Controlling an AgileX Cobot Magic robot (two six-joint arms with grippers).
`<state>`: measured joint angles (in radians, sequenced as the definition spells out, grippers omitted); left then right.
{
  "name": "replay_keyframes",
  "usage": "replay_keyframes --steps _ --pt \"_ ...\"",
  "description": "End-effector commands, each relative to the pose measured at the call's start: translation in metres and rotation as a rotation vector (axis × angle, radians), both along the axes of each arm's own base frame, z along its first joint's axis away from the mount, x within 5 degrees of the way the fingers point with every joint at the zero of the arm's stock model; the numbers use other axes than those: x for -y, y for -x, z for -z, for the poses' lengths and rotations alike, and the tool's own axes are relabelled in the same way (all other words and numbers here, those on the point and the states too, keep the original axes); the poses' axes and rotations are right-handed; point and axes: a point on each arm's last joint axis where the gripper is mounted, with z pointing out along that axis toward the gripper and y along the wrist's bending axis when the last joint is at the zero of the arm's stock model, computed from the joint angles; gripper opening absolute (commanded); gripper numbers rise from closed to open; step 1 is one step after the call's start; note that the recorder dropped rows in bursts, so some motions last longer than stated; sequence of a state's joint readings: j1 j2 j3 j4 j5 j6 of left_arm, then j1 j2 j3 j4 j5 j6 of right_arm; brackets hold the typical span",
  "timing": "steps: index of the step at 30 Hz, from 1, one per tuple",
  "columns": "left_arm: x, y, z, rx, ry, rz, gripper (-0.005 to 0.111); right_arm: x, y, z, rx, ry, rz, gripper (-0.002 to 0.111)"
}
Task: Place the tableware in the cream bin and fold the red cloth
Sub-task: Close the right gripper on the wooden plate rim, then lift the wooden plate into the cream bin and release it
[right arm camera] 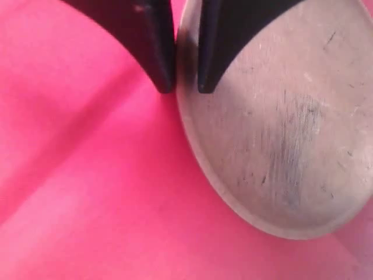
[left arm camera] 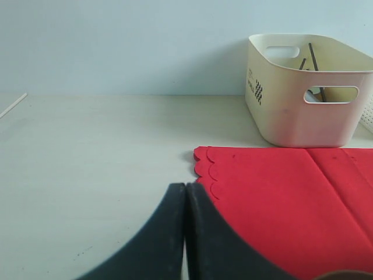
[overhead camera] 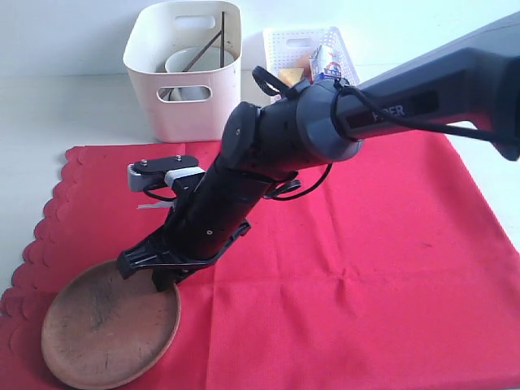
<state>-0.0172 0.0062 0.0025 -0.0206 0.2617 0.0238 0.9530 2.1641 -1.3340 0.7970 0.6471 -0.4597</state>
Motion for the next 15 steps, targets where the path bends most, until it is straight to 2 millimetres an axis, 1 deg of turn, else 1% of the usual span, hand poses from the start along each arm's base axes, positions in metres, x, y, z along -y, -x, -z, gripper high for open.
replay_keyframes --steps 1,4,7,12,15 --pt "0.0 0.0 -0.002 0.015 0.001 0.004 0.003 0.002 0.001 -0.023 0.044 -0.027 -0.044 0.0" --pt "0.0 0.0 -0.002 0.015 0.001 0.004 0.003 0.003 0.001 -0.039 0.077 -0.051 -0.053 0.0" --pt "0.0 0.0 -0.002 0.015 0.001 0.004 0.003 0.004 0.002 -0.05 0.098 -0.075 -0.06 0.0" --pt "0.0 0.0 -0.002 0.015 0.001 0.004 0.003 0.009 -0.007 -0.056 0.118 -0.089 -0.046 0.0" --pt "0.0 0.0 -0.002 0.015 0.001 0.004 0.003 0.016 -0.019 -0.057 0.107 -0.097 0.002 0.0"
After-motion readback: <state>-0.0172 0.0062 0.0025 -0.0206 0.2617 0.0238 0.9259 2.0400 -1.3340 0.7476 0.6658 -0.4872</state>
